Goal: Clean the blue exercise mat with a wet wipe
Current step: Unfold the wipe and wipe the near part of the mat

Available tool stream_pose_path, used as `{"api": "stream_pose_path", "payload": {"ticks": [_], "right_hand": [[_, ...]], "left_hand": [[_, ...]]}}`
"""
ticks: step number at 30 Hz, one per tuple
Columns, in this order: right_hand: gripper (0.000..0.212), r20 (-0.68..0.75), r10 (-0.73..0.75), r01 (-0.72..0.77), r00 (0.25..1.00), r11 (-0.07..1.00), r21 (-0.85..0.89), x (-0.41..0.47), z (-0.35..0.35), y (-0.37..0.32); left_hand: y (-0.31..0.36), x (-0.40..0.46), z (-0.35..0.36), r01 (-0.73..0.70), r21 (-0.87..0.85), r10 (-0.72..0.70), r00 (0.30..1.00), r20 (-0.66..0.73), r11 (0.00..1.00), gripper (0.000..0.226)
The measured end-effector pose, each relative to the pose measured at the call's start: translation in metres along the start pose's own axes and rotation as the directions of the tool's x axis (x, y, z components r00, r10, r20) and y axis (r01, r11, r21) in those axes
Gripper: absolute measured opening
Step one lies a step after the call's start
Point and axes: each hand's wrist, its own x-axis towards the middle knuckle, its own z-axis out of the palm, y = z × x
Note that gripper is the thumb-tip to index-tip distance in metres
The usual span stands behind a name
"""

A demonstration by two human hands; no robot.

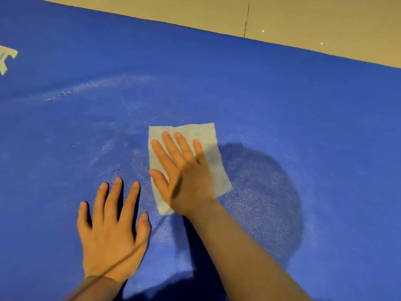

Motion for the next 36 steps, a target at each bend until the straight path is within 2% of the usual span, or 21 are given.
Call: {"api": "stream_pose_path", "payload": {"ticks": [1,3,5,7,9,11,14,15,16,17,18,19,21,22,24,26,28,29,31,33,36], "right_hand": [[0.058,-0.001,0.07,-0.07,0.998,0.997,-0.025,-0.01,-0.007,0.018],[0.063,-0.002,0.304,-0.303,0.953,0.952,-0.048,-0.033,-0.027,0.064],[0.071,0.044,0.524,-0.519,0.851,0.851,-0.085,-0.064,-0.048,0.112],[0.078,0.063,0.669,-0.658,0.741,0.741,-0.131,-0.103,-0.07,0.157],[0.082,-0.003,0.762,-0.756,0.648,0.643,-0.123,-0.146,-0.09,0.192],[0.084,-0.046,0.85,-0.849,0.525,0.52,-0.096,-0.179,-0.102,0.204],[0.084,-0.142,0.94,-0.951,0.31,0.31,-0.023,-0.186,-0.094,0.184],[0.081,-0.153,0.95,-0.961,0.273,0.276,-0.003,-0.173,-0.09,0.168],[0.074,-0.142,0.946,-0.956,0.291,0.293,-0.011,-0.158,-0.081,0.149],[0.066,-0.112,0.916,-0.923,0.385,0.381,-0.052,-0.14,-0.069,0.126],[0.061,-0.078,0.856,-0.858,0.512,0.504,-0.099,-0.122,-0.054,0.098],[0.06,-0.055,0.764,-0.763,0.642,0.632,-0.131,-0.106,-0.039,0.067],[0.062,-0.059,0.549,-0.552,0.834,0.823,-0.136,-0.08,-0.013,0.005],[0.062,-0.004,0.44,-0.436,0.898,0.888,-0.145,-0.072,-0.006,-0.022],[0.061,0.109,0.239,-0.22,0.965,0.962,-0.162,-0.069,-0.001,-0.051],[0.058,0.14,0.1,-0.084,0.985,0.99,-0.111,-0.079,-0.005,-0.044],[0.055,0.094,0.03,-0.027,0.995,0.999,-0.036,-0.099,-0.013,-0.014],[0.055,0.077,0.062,-0.06,0.995,0.998,-0.034,-0.111,-0.019,0.006],[0.06,0.056,0.239,-0.236,0.969,0.971,-0.047,-0.139,-0.034,0.056],[0.07,0.058,0.501,-0.496,0.864,0.865,-0.08,-0.176,-0.056,0.108],[0.082,0.008,0.801,-0.79,0.598,0.592,-0.159,-0.238,-0.091,0.164]], "left_hand": [[0.001,0.0,-0.001,0.007,-0.01,-0.007,1.0,-0.008,1.0,0.061],[0.003,-0.001,-0.002,0.015,-0.028,-0.016,1.0,-0.018,0.999,0.061],[0.004,0.0,-0.003,0.018,-0.038,-0.019,1.0,-0.021,0.999,0.061],[0.004,0.0,-0.003,0.018,-0.052,-0.019,1.0,-0.02,0.998,0.061],[0.005,-0.001,-0.003,0.022,-0.058,-0.024,0.999,-0.028,0.998,0.061],[0.006,-0.002,-0.002,0.026,-0.061,-0.028,0.999,-0.033,0.998,0.062],[0.005,0.0,-0.001,0.031,-0.072,-0.033,0.999,-0.036,0.997,0.062],[0.005,0.0,0.0,0.028,-0.07,-0.03,0.999,-0.036,0.997,0.062],[0.005,-0.001,0.0,0.027,-0.072,-0.03,0.999,-0.035,0.997,0.062],[0.005,-0.001,0.0,0.03,-0.08,-0.033,0.999,-0.033,0.996,0.062],[0.005,-0.001,0.0,0.034,-0.087,-0.037,0.999,-0.033,0.996,0.062],[0.005,-0.001,-0.001,0.034,-0.093,-0.038,0.999,-0.032,0.995,0.062],[0.004,-0.001,-0.001,0.029,-0.104,-0.033,0.999,-0.041,0.994,0.061],[0.004,-0.001,0.0,0.029,-0.106,-0.035,0.998,-0.054,0.994,0.059],[0.003,-0.001,0.0,0.039,-0.114,-0.049,0.996,-0.078,0.993,0.055],[0.002,-0.001,0.0,0.044,-0.13,-0.054,0.996,-0.077,0.99,0.053],[0.002,0.0,-0.001,0.059,-0.153,-0.069,0.996,-0.058,0.986,0.053],[0.003,0.001,-0.003,0.072,-0.164,-0.08,0.996,-0.043,0.984,0.054],[0.005,0.001,-0.004,0.088,-0.172,-0.093,0.995,-0.02,0.981,0.056],[0.005,0.0,-0.005,0.081,-0.167,-0.085,0.996,-0.018,0.983,0.056],[0.005,0.0,-0.003,0.069,-0.165,-0.072,0.997,-0.013,0.984,0.057]]}}
